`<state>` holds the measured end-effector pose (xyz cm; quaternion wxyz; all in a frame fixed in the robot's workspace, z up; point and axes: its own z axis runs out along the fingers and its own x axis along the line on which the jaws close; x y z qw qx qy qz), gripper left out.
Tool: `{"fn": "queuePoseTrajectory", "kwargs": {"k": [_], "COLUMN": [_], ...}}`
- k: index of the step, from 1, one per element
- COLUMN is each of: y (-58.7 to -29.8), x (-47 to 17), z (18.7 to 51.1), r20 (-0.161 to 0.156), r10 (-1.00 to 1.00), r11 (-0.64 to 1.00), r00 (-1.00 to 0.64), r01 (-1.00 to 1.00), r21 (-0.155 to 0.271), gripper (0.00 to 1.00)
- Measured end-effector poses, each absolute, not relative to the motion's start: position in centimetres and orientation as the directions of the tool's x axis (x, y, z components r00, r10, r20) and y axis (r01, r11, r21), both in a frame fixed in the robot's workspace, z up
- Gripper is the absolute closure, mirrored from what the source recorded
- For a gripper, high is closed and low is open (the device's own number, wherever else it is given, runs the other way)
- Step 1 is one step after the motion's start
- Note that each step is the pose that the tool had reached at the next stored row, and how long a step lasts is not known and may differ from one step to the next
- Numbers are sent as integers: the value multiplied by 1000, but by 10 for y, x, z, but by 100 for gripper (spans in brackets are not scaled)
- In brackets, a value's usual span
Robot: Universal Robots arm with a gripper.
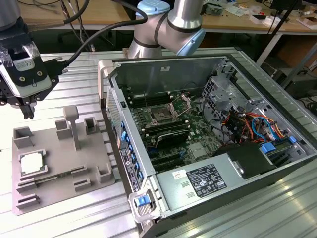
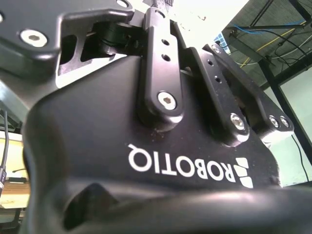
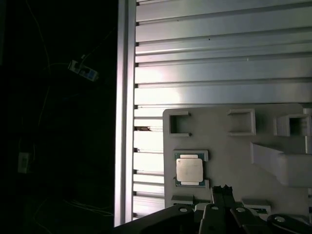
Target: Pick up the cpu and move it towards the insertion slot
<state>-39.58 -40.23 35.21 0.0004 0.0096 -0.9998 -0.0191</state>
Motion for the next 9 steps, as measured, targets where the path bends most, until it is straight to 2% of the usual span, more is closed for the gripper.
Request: {"fn": "queuePoseTrajectory", "kwargs": {"k": [9], "y": [-402], "x": [-396], "z": [350], "r20": [1], "r10": [-19], "r11": [999], "r00": [-1000], "r01": [-19], "r21": [38], "gripper": [89]}}
